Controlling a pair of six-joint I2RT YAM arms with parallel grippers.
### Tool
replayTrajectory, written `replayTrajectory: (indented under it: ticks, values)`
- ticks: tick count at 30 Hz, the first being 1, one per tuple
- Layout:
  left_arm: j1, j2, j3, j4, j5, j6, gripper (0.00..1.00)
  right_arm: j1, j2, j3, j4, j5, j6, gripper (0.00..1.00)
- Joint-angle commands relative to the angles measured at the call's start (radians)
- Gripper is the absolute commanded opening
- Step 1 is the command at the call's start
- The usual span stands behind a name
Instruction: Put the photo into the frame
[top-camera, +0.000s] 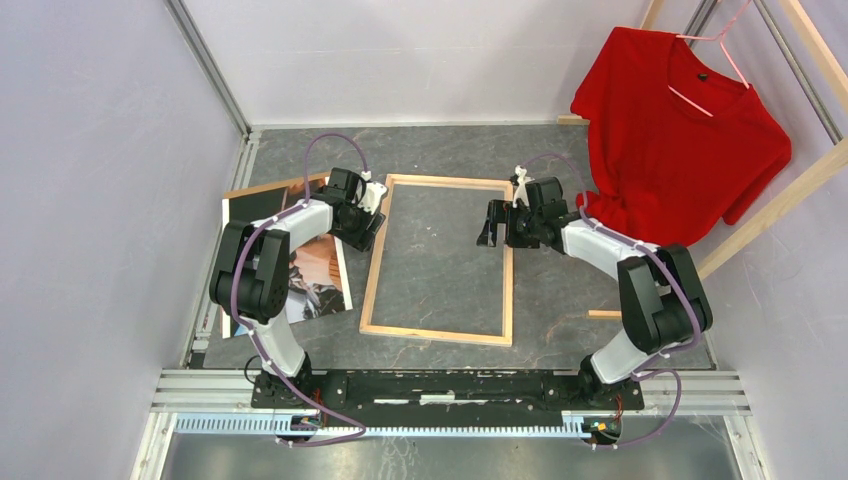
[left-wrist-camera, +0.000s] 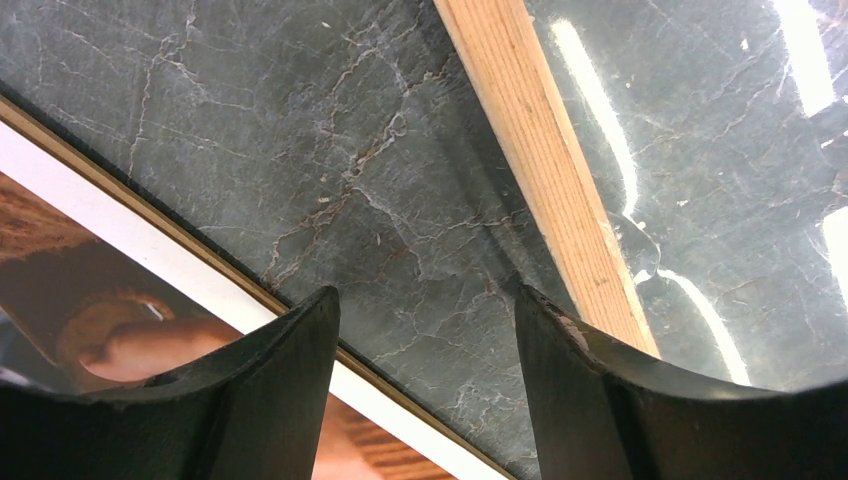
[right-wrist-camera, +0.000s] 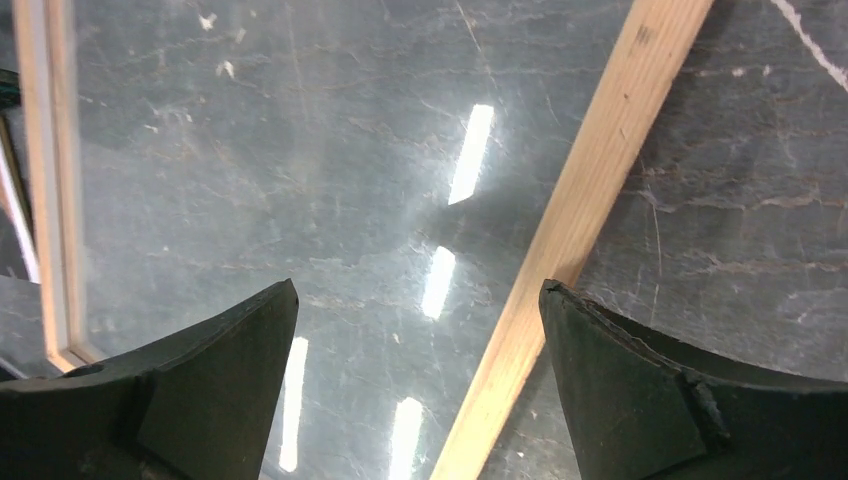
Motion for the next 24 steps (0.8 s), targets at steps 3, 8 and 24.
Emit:
replayTrajectory:
  ticks: [3,8,24]
  values:
    - [-0.008,0.009,-0.030,0.003,-0.003,-0.004,0.71,0.025,-0.021,0.033,-0.056,0.082,-0.050,0.98]
    - [-0.008,0.008,-0.033,0.004,-0.008,-0.003,0.72,0.029,-0.047,0.015,-0.050,0.054,-0.046,0.98]
    - [0.006,-0.011,-0.014,-0.015,-0.001,-0.003,0.71,-0.012,-0.006,0.078,-0.041,0.054,-0.031,0.98]
